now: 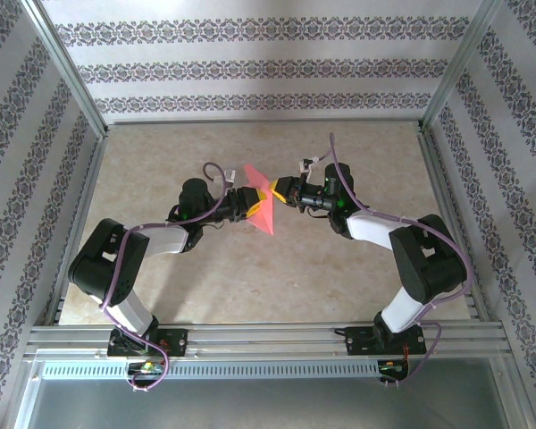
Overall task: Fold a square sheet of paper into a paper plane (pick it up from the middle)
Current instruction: Turn over the paper at the center of the table.
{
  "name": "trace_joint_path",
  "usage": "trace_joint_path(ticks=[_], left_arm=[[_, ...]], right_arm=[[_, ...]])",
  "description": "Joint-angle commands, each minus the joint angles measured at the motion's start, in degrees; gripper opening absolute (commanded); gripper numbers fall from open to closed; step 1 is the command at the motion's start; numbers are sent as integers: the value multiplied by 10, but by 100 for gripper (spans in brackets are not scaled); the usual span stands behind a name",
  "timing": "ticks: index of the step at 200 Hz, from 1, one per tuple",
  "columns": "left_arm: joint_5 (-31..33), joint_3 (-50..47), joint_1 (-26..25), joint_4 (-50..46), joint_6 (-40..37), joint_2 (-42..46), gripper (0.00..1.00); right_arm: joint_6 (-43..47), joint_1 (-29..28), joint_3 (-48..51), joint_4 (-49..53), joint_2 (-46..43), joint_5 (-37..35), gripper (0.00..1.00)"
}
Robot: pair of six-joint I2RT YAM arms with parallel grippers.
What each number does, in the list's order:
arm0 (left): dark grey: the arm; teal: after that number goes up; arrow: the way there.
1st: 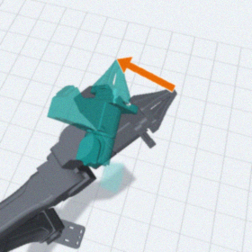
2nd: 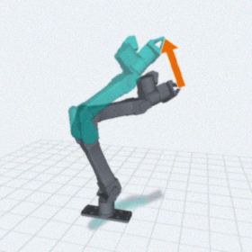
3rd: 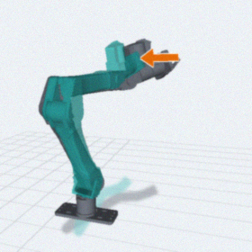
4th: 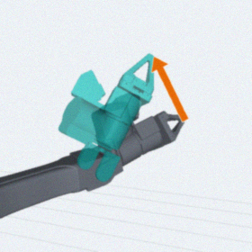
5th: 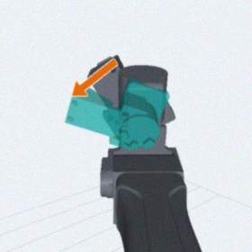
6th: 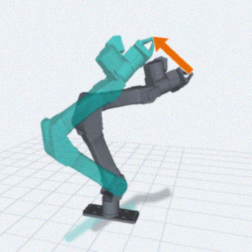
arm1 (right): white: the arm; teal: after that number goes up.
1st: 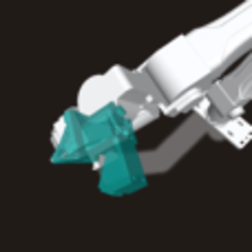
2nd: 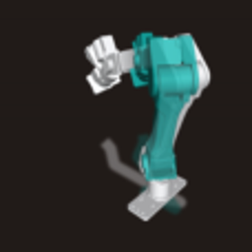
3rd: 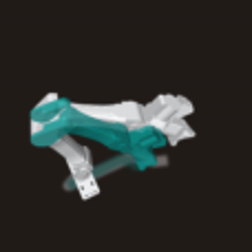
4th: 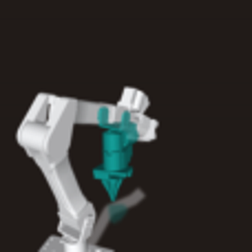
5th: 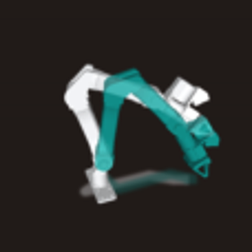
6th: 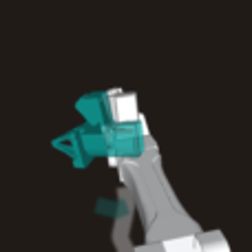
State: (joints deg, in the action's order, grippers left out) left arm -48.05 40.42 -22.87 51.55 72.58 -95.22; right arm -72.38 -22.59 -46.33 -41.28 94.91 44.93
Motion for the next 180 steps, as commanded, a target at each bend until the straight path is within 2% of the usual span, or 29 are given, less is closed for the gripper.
trace_joint_path(ticks=[1,31,53,80,102,121,138,158,180], left_arm=[[-14,17,-5,39,1,-6,33],[-9,19,-5,30,-8,-6,21],[-4,22,-5,17,-15,-4,16],[4,25,-3,-24,-37,1,14],[10,32,0,-86,-67,14,13],[33,55,3,-231,-133,36,13],[91,109,1,-441,-243,56,13],[212,199,-10,-682,-360,54,13],[357,299,-28,-870,-430,20,13]], right_arm=[[-17,6,6,-40,8,16,10],[-20,10,8,-39,5,18,14],[-14,21,16,-32,-4,14,26],[22,44,33,11,-31,-6,40],[56,72,50,59,-58,-26,45],[103,93,58,120,-86,-42,45],[166,105,56,208,-119,-70,48],[244,109,48,314,-162,-124,50],[310,111,43,402,-206,-196,55]])
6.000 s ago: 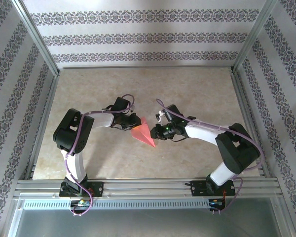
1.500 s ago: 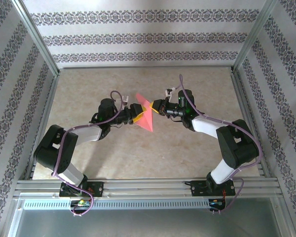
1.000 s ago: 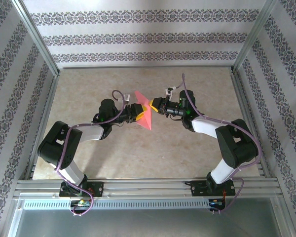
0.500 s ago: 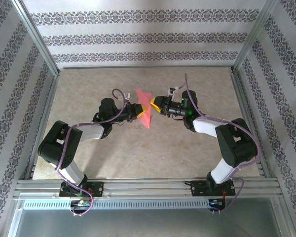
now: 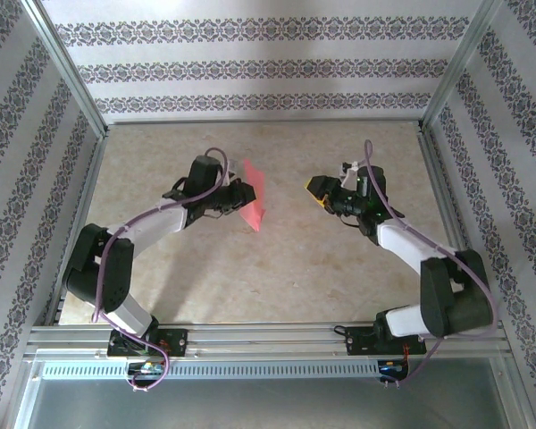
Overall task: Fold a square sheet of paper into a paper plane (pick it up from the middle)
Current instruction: Turn over the paper at the center of the table.
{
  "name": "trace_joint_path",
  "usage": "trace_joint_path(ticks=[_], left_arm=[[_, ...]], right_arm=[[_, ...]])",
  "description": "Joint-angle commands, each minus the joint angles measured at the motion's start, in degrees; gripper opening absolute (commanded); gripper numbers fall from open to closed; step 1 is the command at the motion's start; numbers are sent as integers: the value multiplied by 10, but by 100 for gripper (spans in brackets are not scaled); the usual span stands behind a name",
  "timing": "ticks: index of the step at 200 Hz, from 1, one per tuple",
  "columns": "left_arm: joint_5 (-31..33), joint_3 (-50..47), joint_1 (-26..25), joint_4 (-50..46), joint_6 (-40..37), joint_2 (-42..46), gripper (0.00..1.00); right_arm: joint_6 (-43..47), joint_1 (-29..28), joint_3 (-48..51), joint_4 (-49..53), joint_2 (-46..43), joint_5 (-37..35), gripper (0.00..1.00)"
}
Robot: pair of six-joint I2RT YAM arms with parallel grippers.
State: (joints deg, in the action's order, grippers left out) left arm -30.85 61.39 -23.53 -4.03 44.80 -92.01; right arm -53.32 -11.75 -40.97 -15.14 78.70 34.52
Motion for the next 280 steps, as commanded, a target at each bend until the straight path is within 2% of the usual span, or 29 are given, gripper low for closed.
trace_joint_path(ticks=[1,40,61,95,159,216,280], left_arm=[[193,94,-22,-322,-154,-14,13],[453,241,-80,-520,-204,-102,13],[534,287,-102,-571,-201,-146,12],[610,330,-136,-616,-189,-218,12],[671,381,-183,-632,-172,-336,12],[667,391,-202,-616,-156,-391,16],[621,390,-211,-593,-149,-394,20]], right_arm=[[122,2,-10,144,-46,-95,55],[186,3,-3,222,-113,-196,68],[202,4,7,240,-141,-233,74],[210,6,23,251,-172,-266,78],[203,11,32,250,-174,-262,78],[193,13,34,244,-160,-251,78],[185,15,33,240,-151,-247,78]])
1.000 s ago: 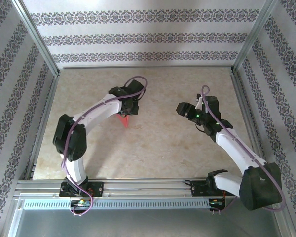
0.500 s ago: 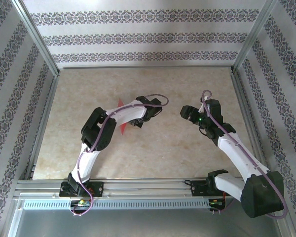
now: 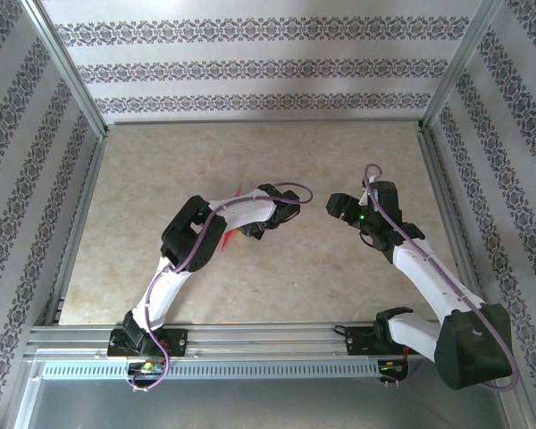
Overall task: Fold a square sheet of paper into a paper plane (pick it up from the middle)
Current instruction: Turn over the paper at the center of the table.
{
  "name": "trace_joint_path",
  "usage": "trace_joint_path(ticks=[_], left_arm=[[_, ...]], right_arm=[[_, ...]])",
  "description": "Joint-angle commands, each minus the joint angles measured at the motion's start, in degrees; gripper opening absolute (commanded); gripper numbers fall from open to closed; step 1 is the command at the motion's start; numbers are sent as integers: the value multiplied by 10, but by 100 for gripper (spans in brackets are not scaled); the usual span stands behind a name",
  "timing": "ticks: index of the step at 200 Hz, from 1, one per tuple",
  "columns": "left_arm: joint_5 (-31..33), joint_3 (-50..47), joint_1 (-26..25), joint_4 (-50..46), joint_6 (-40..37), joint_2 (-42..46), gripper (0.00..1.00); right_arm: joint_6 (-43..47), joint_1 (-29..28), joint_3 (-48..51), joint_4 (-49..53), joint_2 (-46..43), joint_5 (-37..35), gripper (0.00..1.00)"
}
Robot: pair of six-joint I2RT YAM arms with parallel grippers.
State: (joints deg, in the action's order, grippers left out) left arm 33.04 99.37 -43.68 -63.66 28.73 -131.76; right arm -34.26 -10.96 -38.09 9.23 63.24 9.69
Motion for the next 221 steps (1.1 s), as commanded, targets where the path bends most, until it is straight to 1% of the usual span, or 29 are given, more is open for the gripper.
trace_joint_path(ticks=[1,27,48,63,88,103,112,128,150,163,189,221], left_arm=[[-19,10,-10,4,12,3,21],[-53,17,-16,6,17,13,24],[-111,21,-22,15,25,39,28],[-174,15,-28,38,29,68,32],[-323,-26,-34,129,45,127,39],[-384,-52,-35,176,57,160,43],[-405,-66,-35,198,59,180,44],[-418,-89,-34,226,56,217,45],[-395,-134,-17,238,49,266,45],[-388,-176,6,251,52,291,41],[-403,-248,51,278,54,319,33],[-385,-294,89,290,54,323,25]], right_arm=[[-6,7,5,-4,4,2,78],[-7,8,4,-5,4,2,78],[-10,11,4,-5,3,1,78],[-12,13,5,-6,2,-2,78],[-18,17,7,-13,3,-6,78],[-22,18,7,-16,6,-4,78],[-24,19,7,-19,9,-2,78],[-28,19,6,-22,15,2,78],[-32,19,4,-28,24,12,78],[-36,19,5,-34,29,17,78],[-44,19,6,-41,41,33,78],[-53,19,11,-49,50,45,78]])
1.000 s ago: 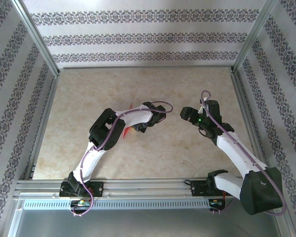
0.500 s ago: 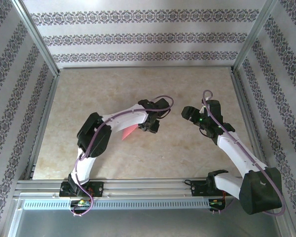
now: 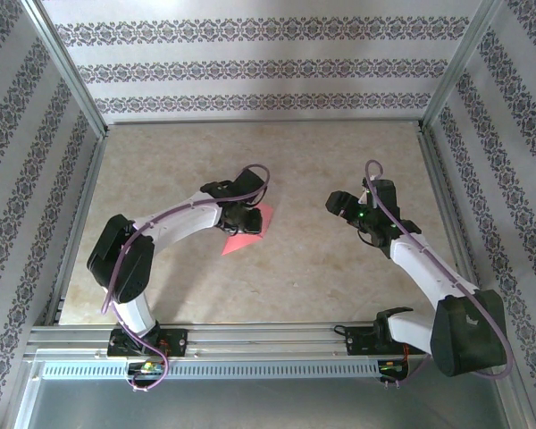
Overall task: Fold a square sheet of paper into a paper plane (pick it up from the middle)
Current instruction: Turn over the paper at the center of the table, then fold the wing for the fifth time at the center of the table.
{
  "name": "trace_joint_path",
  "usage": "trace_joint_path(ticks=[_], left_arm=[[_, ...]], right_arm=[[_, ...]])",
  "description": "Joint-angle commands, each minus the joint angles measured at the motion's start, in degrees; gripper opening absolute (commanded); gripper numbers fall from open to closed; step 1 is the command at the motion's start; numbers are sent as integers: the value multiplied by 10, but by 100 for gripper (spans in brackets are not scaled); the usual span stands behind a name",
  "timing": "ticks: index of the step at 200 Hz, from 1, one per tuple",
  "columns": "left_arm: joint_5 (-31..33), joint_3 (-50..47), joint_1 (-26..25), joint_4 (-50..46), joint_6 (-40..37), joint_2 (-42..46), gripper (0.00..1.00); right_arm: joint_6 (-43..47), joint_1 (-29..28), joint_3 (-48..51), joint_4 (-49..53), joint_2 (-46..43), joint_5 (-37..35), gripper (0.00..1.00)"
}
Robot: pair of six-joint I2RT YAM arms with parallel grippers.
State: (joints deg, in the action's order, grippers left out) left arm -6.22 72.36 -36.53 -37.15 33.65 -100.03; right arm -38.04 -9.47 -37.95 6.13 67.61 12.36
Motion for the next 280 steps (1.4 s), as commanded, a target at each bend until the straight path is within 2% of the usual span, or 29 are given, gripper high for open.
trace_joint_path(ticks=[1,33,100,152,171,191,260,280], left_arm=[[8,-25,19,25,5,5,25],[10,-36,48,34,8,-18,19],[56,-33,64,23,18,-67,13],[49,-34,64,21,25,-88,8],[23,-34,64,25,21,-93,6],[-9,-34,56,34,19,-94,5],[-26,4,5,17,43,-116,5],[-37,18,-10,19,53,-127,5]], right_arm=[[-15,4,9,-18,7,19,78],[-21,4,11,-22,10,26,78],[-27,3,16,-26,13,37,78],[-34,-7,16,-33,26,46,78],[-36,-14,15,-36,33,48,78],[-39,-24,13,-39,42,51,78],[-69,-74,12,-58,75,70,77],[-96,-96,12,-66,90,79,74]])
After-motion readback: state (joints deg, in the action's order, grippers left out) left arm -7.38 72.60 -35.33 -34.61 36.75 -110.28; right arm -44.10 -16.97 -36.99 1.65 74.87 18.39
